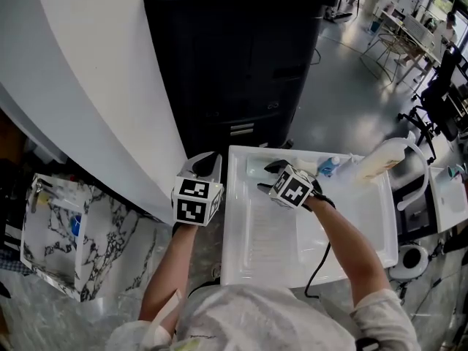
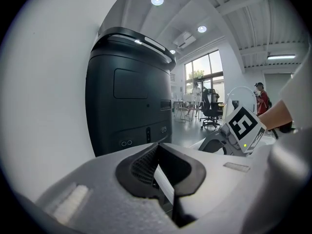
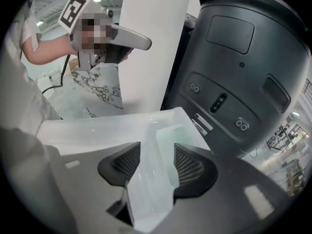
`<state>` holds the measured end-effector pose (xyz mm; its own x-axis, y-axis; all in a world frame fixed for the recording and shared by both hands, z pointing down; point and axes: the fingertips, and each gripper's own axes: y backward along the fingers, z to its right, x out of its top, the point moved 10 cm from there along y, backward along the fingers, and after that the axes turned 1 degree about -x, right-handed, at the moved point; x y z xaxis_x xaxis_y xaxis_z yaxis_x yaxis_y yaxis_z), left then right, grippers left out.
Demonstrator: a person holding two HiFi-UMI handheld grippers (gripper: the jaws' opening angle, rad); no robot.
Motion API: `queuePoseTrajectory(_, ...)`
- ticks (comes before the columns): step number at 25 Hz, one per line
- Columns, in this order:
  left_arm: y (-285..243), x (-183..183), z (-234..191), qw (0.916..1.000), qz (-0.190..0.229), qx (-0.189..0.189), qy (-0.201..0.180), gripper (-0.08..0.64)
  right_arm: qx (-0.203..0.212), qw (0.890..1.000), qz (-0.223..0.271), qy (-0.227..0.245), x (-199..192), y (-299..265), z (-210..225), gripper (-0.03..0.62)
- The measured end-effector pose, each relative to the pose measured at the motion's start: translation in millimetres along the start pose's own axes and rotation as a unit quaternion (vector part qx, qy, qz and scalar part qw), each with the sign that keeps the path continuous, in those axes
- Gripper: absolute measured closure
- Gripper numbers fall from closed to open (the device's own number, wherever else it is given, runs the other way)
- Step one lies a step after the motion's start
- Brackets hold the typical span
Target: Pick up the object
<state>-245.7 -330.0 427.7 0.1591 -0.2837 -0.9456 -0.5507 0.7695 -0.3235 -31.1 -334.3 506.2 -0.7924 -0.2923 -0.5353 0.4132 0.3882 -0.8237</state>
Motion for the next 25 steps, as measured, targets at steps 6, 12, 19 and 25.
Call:
queuePoseTrajectory(6,1,-6,1,1.0,-0.009,-0.002,-0.004,0.563,0.012,1.0,-0.02,0.004,-3,-14,0,0.382)
queuePoseTrajectory(12,6,-15,-2,0.9998,-0.019,0.003,-0.002,0.563,0.022,0.999,-0.034,0.009,-7,-32,1,0.396)
queuePoseTrajectory(19,16,-24,-9,0.9995,-0.027,0.015,0.001,0.563,0.024,0.999,-0.044,0.008,-7,-41,2,0.438)
queuePoseTrajectory(25,21,-26,-14,0.9993,-0.03,0.021,0.002,0.563,0.022,0.998,-0.052,0.013,-6,-44,4,0.459)
